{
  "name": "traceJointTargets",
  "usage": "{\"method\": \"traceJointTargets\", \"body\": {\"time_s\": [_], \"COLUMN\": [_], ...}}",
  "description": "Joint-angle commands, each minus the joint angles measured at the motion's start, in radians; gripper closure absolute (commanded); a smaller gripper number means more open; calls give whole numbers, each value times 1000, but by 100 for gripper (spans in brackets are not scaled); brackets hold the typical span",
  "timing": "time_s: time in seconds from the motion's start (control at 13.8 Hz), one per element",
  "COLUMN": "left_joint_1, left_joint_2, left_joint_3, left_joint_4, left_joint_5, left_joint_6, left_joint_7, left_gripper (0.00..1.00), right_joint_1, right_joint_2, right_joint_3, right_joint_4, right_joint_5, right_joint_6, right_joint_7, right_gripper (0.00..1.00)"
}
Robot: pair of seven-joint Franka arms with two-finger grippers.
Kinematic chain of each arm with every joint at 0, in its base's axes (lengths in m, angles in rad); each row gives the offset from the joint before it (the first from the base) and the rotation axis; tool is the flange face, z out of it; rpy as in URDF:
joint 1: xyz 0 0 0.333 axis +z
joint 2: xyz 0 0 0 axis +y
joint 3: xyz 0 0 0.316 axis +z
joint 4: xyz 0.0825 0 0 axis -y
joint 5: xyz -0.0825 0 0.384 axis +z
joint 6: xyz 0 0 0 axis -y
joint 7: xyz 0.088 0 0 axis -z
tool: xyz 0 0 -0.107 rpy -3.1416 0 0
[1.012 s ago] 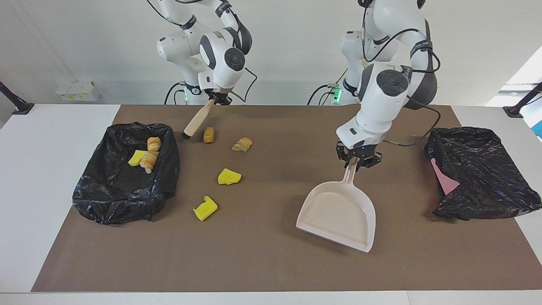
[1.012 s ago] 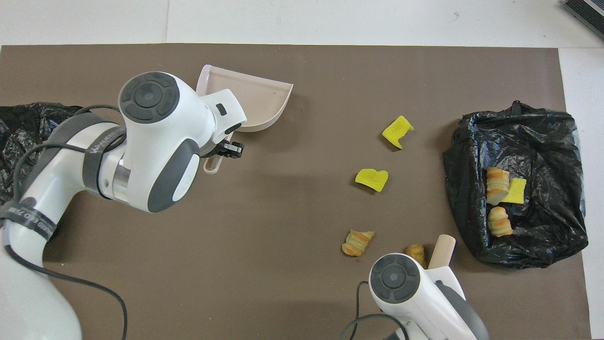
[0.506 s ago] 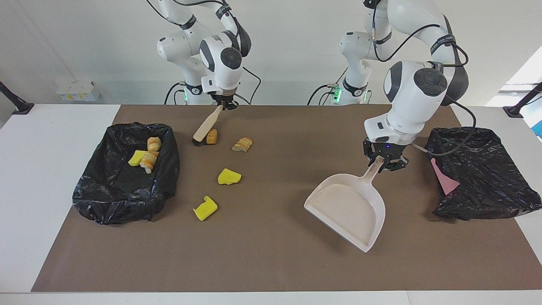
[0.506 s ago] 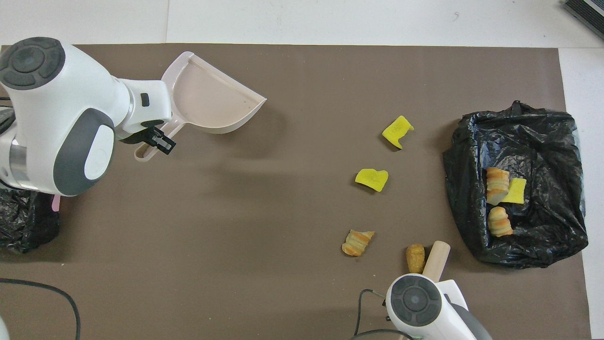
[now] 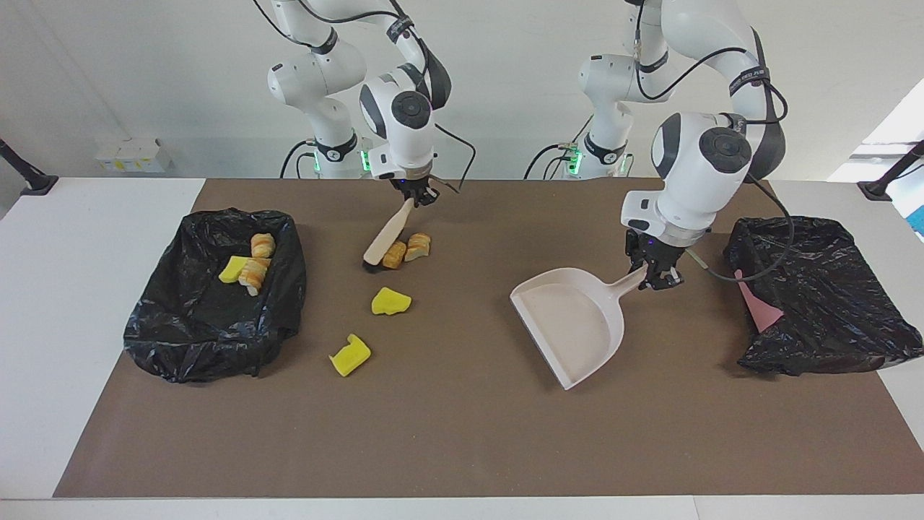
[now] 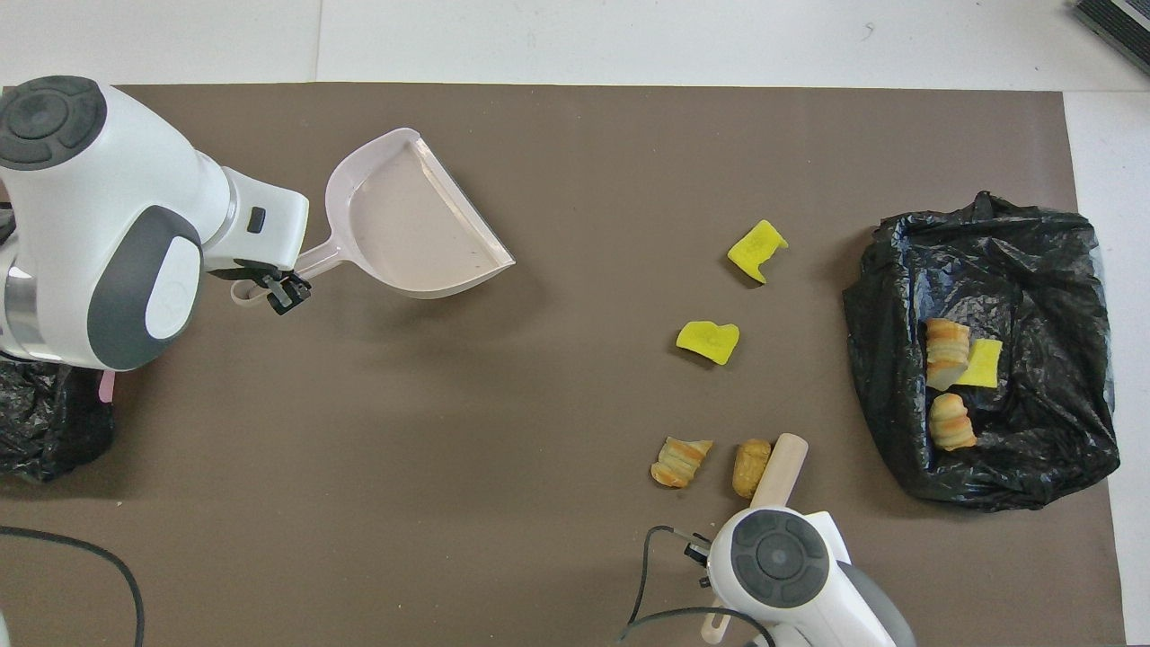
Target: Sweep and dump trash in bin
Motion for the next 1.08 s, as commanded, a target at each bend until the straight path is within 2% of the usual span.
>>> {"method": "traceJointTargets", "body": {"time_s": [0.0,0.14,0.43,0.65,0.87,1.01], "left_joint_1": [-22,-39,-120,-207,-260,-269], "left_joint_2": [-147,-180,-181,-192,-178,-166], "left_joint_3": [0,0,-8,-9,-9,-11], "left_joint_4": [-211,-262,-301,-353,-361,-390], "left_joint_5": [29,30,58,59,58,59], "left_joint_6": [97,112,129,175,203,276], "left_joint_7": [23,30,38,33,29,30], "left_gripper": [100,100,100,100,100,100], "right_joint_1": [-18,-27,-34,-21,-16,-8], "right_joint_2": [38,63,84,130,132,130], "right_joint_3": [1,-1,-1,1,1,2], "right_joint_4": [41,70,97,110,120,119], "right_joint_5": [53,129,231,265,268,271], "right_joint_6": [37,43,72,109,104,101], "right_joint_7": [-94,-123,-130,-130,-131,-194], "right_gripper": [100,100,100,100,100,100]}}
